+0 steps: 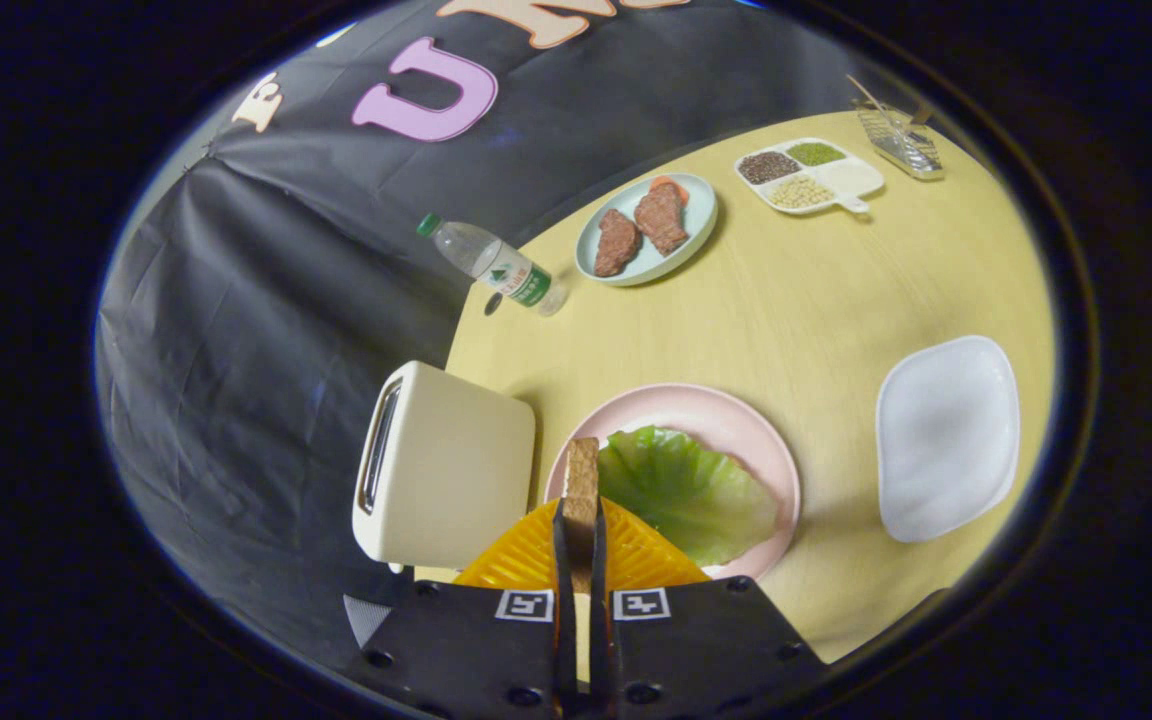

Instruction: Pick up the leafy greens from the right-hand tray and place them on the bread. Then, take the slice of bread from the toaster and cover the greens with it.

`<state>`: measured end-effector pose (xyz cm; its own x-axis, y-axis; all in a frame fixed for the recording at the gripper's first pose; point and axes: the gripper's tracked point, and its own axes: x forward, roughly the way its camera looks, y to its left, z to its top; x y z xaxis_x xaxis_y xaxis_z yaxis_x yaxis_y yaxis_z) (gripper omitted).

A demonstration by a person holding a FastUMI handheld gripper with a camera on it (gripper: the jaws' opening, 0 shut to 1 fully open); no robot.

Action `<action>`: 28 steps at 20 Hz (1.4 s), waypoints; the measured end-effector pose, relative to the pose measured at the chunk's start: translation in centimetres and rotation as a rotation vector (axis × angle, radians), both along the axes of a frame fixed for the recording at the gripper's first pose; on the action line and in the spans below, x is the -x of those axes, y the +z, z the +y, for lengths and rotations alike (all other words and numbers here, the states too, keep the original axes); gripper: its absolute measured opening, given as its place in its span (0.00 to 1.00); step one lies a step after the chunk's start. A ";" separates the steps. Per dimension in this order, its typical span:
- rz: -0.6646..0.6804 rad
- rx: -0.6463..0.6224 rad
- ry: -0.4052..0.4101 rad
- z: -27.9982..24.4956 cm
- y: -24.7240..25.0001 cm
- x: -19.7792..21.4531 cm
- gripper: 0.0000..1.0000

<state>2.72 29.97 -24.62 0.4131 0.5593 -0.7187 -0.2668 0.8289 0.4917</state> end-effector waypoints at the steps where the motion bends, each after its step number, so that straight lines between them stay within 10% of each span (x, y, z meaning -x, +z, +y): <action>1: 0.004 -0.005 0.010 -0.2 -0.3 -0.1 0.08; 10: 0.051 -0.033 0.041 -2.8 -3.0 -0.6 0.11; 16: 0.023 0.015 0.021 -4.8 -3.5 -1.1 0.36; 24: -0.139 0.053 -0.043 -7.7 -0.8 -2.3 0.99; 28: -0.257 0.067 -0.062 -9.0 2.0 -1.3 1.00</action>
